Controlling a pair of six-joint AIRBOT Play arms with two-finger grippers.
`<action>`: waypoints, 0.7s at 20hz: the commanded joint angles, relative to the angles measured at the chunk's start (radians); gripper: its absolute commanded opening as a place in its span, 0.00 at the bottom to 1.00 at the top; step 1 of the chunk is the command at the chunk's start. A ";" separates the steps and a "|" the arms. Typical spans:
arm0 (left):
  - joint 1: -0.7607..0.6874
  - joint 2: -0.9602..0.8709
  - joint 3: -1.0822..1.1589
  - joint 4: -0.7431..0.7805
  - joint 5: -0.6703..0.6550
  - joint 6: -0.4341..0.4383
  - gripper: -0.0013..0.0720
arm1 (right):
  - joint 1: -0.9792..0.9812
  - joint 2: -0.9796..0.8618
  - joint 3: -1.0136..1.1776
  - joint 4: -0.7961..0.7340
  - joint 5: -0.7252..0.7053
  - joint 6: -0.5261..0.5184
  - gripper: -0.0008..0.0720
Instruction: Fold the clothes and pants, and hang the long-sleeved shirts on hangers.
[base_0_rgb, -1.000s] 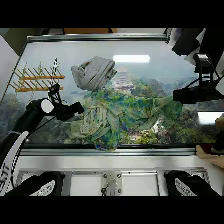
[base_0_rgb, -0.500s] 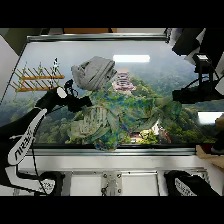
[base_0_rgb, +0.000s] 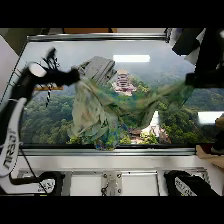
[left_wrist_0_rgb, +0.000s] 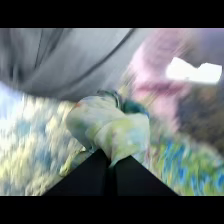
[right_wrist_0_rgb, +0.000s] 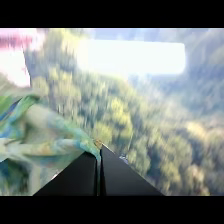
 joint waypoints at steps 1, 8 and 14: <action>0.055 0.230 0.220 -0.006 -0.028 0.031 0.04 | -0.027 0.011 0.280 -0.006 -0.012 -0.009 0.02; 0.063 0.550 0.435 -0.005 0.014 0.037 0.04 | -0.027 0.159 0.452 -0.006 -0.196 -0.007 0.02; 0.063 0.550 0.437 -0.006 -0.018 0.036 0.04 | -0.027 0.174 0.452 -0.014 -0.177 0.031 0.02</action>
